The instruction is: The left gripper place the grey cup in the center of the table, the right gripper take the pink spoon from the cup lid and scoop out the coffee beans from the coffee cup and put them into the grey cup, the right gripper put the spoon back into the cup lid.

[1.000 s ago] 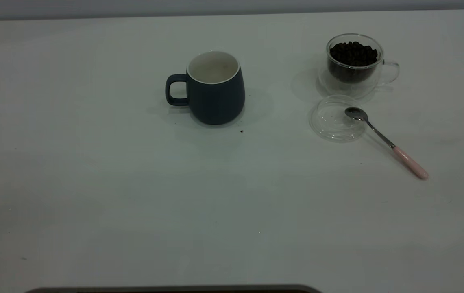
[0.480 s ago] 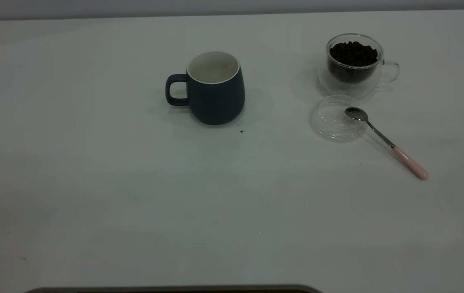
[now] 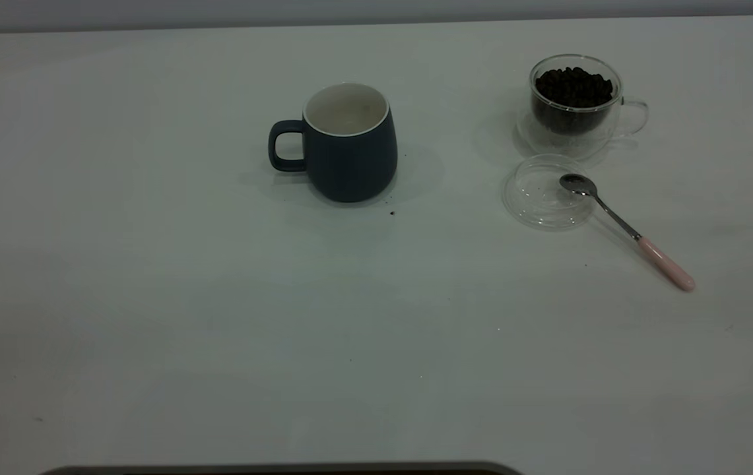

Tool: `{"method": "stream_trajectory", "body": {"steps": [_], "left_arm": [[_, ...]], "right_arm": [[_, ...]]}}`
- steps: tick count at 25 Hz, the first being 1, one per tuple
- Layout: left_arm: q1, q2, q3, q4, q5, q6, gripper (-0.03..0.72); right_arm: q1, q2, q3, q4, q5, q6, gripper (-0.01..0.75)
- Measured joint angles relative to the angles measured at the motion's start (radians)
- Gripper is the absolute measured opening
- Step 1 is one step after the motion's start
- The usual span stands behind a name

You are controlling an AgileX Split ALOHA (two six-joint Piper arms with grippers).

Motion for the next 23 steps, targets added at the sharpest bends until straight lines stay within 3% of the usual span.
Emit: {"method": "stream_trajectory", "body": {"steps": [23], "left_arm": [[0.000,0.000,0.000,0.000,0.000,-0.003,0.567]], "right_arm": [[0.000,0.000,0.000,-0.023,0.002,0.041,0.591]]}}
